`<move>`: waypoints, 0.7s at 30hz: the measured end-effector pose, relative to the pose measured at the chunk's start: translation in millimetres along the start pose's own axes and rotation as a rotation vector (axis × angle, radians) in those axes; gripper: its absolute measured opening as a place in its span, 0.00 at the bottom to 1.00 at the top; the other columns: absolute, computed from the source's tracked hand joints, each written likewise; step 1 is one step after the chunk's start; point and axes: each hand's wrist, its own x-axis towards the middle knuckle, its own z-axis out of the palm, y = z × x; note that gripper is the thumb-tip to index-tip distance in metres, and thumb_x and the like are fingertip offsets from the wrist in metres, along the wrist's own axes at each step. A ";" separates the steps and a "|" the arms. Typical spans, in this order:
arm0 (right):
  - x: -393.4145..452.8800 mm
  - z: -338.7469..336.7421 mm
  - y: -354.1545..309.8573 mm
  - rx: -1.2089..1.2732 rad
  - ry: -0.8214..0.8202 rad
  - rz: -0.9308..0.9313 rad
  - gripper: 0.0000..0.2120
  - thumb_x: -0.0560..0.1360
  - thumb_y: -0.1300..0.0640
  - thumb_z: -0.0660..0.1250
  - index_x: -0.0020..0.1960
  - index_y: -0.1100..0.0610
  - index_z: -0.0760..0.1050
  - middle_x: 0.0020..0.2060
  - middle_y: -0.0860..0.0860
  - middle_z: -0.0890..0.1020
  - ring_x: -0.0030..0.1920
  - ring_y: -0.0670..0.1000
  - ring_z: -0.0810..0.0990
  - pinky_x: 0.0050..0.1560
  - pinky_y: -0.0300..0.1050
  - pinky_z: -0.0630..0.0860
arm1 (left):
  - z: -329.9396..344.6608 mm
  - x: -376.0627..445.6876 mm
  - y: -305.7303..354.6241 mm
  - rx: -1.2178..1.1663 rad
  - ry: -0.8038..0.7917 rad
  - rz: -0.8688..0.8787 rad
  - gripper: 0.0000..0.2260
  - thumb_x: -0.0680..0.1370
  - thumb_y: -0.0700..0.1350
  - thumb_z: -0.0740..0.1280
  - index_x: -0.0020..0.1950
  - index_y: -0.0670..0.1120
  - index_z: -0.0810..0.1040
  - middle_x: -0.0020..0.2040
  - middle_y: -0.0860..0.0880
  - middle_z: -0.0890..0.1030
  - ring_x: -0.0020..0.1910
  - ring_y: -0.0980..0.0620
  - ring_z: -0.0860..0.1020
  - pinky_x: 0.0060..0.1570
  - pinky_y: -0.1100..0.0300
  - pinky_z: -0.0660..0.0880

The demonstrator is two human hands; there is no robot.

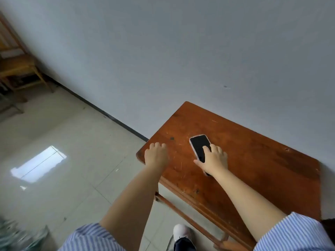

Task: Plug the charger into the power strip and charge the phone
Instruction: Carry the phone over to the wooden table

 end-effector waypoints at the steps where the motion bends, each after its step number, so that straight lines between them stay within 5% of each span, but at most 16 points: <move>1: 17.5 6.7 5.4 -0.003 -0.035 0.028 0.34 0.71 0.37 0.60 0.69 0.55 0.56 0.71 0.57 0.62 0.70 0.59 0.60 0.68 0.57 0.63 | 7.0 14.4 -0.4 -0.024 -0.044 -0.049 0.14 0.79 0.43 0.55 0.64 0.44 0.68 0.66 0.43 0.71 0.66 0.44 0.67 0.64 0.50 0.68; 5: 37.8 27.0 15.6 0.018 -0.033 0.074 0.41 0.68 0.33 0.60 0.71 0.53 0.49 0.73 0.59 0.56 0.71 0.60 0.56 0.70 0.58 0.59 | 42.7 33.9 -16.7 -0.051 -0.100 -0.054 0.22 0.80 0.51 0.52 0.72 0.46 0.56 0.76 0.44 0.55 0.75 0.44 0.49 0.74 0.47 0.50; 10: 53.5 45.1 18.0 0.056 -0.016 0.117 0.40 0.70 0.34 0.58 0.71 0.55 0.49 0.71 0.59 0.59 0.69 0.60 0.60 0.67 0.55 0.64 | 78.0 43.0 -32.5 0.001 -0.146 -0.002 0.27 0.79 0.58 0.45 0.74 0.47 0.44 0.77 0.46 0.44 0.75 0.47 0.41 0.73 0.50 0.39; 18: 60.6 46.4 10.4 0.176 0.074 0.080 0.35 0.68 0.40 0.66 0.68 0.55 0.60 0.66 0.60 0.68 0.64 0.59 0.65 0.63 0.55 0.68 | 76.6 41.2 -31.2 -0.102 -0.114 -0.017 0.27 0.79 0.57 0.46 0.74 0.47 0.45 0.77 0.47 0.46 0.75 0.49 0.42 0.72 0.52 0.38; 21: 75.3 42.2 -22.8 0.152 0.062 -0.011 0.35 0.67 0.39 0.66 0.68 0.54 0.60 0.66 0.59 0.68 0.64 0.58 0.66 0.63 0.54 0.68 | 60.7 49.3 -54.7 -0.268 0.003 -0.185 0.25 0.80 0.54 0.48 0.74 0.46 0.48 0.77 0.46 0.49 0.76 0.49 0.44 0.73 0.52 0.41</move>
